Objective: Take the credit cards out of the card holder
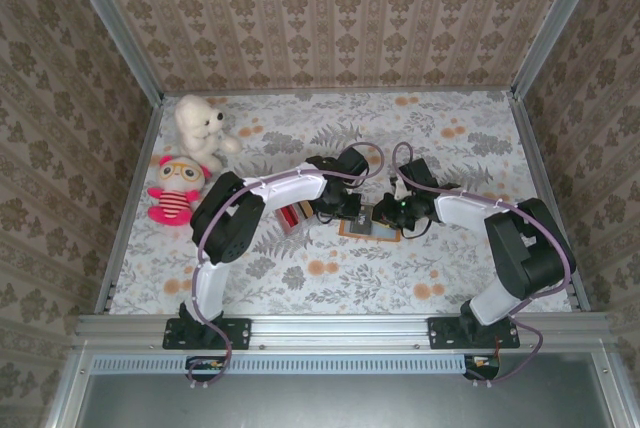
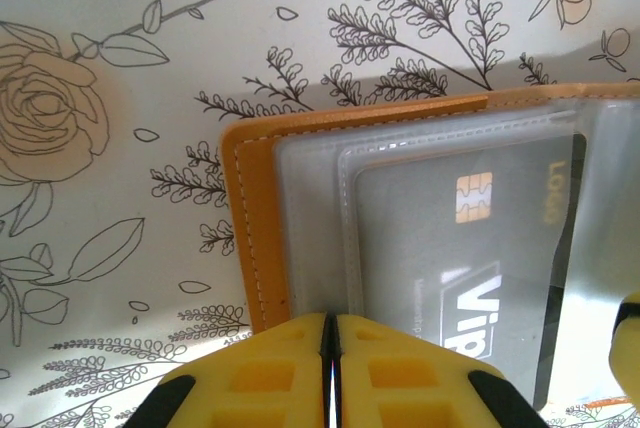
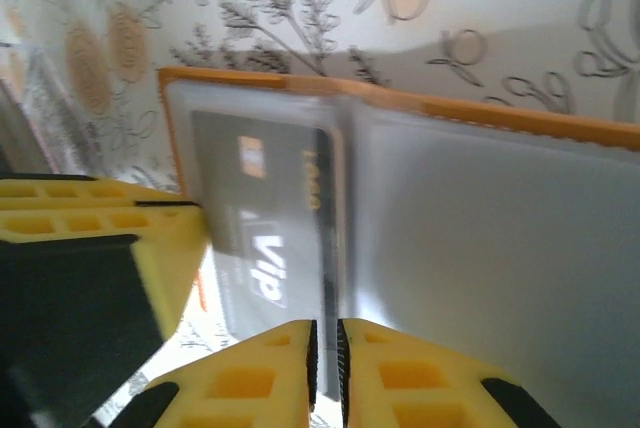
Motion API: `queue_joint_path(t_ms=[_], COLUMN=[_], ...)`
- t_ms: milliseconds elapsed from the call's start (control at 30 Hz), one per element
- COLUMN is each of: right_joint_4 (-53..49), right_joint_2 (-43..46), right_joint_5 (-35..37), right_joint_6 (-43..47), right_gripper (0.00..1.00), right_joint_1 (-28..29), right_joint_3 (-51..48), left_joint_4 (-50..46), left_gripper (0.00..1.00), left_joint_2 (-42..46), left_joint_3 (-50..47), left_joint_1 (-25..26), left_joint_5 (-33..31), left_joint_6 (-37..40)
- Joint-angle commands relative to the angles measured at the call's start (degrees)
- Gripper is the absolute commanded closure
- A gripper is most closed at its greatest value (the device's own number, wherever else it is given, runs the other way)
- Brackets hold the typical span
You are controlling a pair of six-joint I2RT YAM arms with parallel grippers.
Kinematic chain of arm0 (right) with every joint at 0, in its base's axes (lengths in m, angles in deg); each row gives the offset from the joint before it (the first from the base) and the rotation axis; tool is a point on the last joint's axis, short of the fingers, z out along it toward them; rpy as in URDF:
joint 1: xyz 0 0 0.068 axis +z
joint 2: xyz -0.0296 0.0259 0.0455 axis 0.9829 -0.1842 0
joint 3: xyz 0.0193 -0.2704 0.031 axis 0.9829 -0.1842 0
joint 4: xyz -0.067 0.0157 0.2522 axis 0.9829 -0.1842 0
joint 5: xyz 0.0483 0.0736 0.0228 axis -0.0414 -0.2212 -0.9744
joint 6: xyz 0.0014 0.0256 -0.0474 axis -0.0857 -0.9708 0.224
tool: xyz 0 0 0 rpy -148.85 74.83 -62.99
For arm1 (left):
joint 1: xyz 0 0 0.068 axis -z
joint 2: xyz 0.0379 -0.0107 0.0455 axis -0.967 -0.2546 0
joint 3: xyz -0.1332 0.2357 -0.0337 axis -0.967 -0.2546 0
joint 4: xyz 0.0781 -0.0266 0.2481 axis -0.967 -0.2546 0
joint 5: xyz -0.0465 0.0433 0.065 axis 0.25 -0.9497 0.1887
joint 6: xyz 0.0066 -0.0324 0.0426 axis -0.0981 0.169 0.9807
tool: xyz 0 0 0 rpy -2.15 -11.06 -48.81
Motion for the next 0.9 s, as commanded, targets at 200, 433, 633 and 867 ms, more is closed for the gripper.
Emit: queue_joint_path(t_ms=[200, 433, 633, 867], right_joint_4=[3.58, 2.66, 2.13, 2.12], right_joint_2=[-2.00, -3.93, -4.72, -5.66], right_joint_5=[-3.27, -1.50, -0.69, -0.91], right_joint_6=[-2.20, -2.18, -1.95, -1.60], right_gripper=[0.86, 0.87, 0.86, 0.83], right_joint_1=[0.18, 0.19, 0.14, 0.19], right_joint_3=[0.18, 0.50, 0.75, 0.82], left_joint_4=[-2.39, -0.65, 0.12, -0.10], left_gripper=[0.89, 0.93, 0.93, 0.93], left_joint_2=[3.57, 3.23, 1.83, 0.04], left_joint_3=[1.58, 0.87, 0.48, -0.60], left_joint_1=[-0.10, -0.18, -0.47, -0.70], left_joint_5=[-1.10, 0.49, 2.25, 2.82], left_joint_6=[0.61, -0.11, -0.46, -1.15])
